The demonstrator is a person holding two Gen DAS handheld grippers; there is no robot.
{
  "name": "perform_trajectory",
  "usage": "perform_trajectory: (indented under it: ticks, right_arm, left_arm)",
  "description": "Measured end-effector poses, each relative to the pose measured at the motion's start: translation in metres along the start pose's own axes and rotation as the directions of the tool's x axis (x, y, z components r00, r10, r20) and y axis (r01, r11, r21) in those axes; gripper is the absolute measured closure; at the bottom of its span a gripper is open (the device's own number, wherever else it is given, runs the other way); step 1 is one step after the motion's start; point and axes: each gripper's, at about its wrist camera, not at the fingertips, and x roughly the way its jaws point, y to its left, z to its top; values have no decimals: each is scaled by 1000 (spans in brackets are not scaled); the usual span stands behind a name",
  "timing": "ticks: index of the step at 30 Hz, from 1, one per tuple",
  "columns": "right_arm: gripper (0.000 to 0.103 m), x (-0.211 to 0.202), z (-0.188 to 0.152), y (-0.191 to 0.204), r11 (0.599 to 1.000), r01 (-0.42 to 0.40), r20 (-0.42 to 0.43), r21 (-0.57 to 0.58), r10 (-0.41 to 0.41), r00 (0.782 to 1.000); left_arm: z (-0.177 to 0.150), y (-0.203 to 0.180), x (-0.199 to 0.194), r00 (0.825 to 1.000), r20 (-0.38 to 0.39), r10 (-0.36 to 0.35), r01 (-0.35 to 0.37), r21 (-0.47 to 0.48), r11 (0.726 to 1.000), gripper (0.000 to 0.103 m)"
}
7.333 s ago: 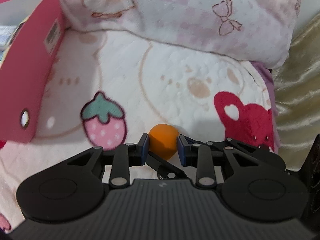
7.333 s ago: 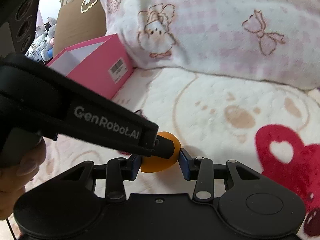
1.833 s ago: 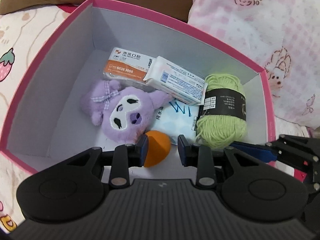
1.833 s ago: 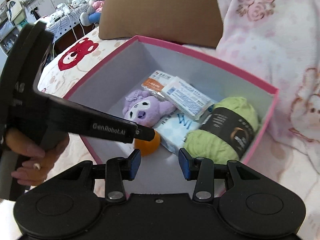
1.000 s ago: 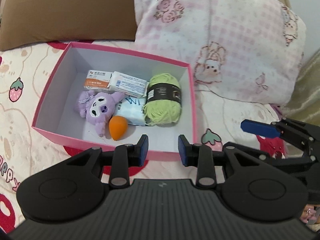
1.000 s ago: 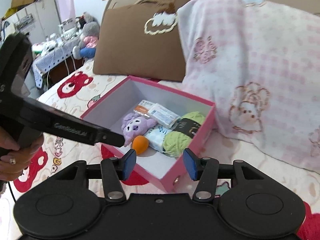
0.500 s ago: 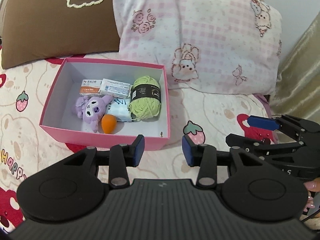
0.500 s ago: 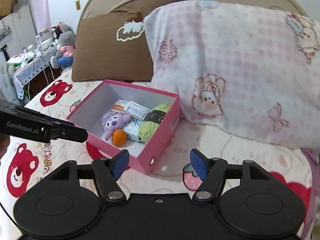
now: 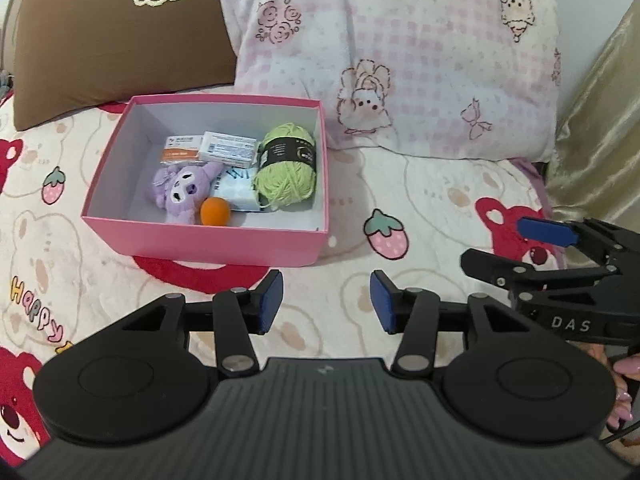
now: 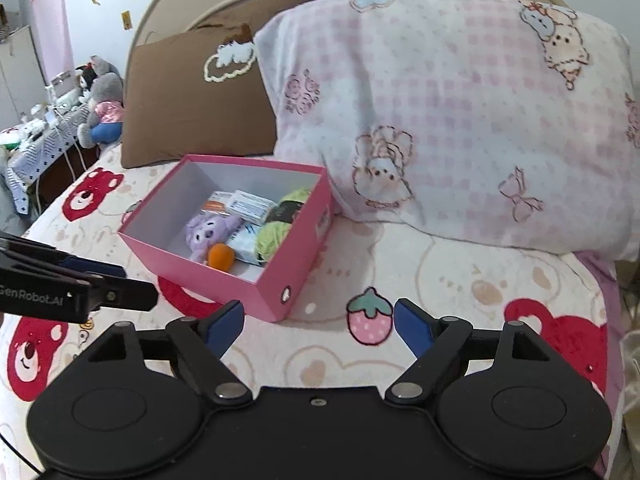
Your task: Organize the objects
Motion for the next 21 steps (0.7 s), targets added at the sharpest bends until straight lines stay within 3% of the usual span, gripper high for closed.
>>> perform_trajectory:
  ticks: [4,8,14,18,21]
  right_arm:
    - [14,-1,-2,-7,999,1,-25,55,0,1000]
    - [12,-2,-6,-11,995,76,-49,64,-73,996]
    - [12,-6,-10,-18,991,87,-53,103,-81,995]
    - [12,-9,-13,-15,988,129,-57,80,-125,991]
    - [12,-11,-15,-12,992,116,-64,50,-112,992]
  left_arm:
    - [-5,0,0,1000,10,7,-7,-8,1000,53]
    - [-15,-12,-7,993,74,90,-92,31,995,53]
    - [-17,-20,2,998,35,52,-53,16,998,52]
    - [-19,-24,6,998,36,46,-46,0,999,50]
    - [-22,-27,9,998,35,57,-57,4,998,50]
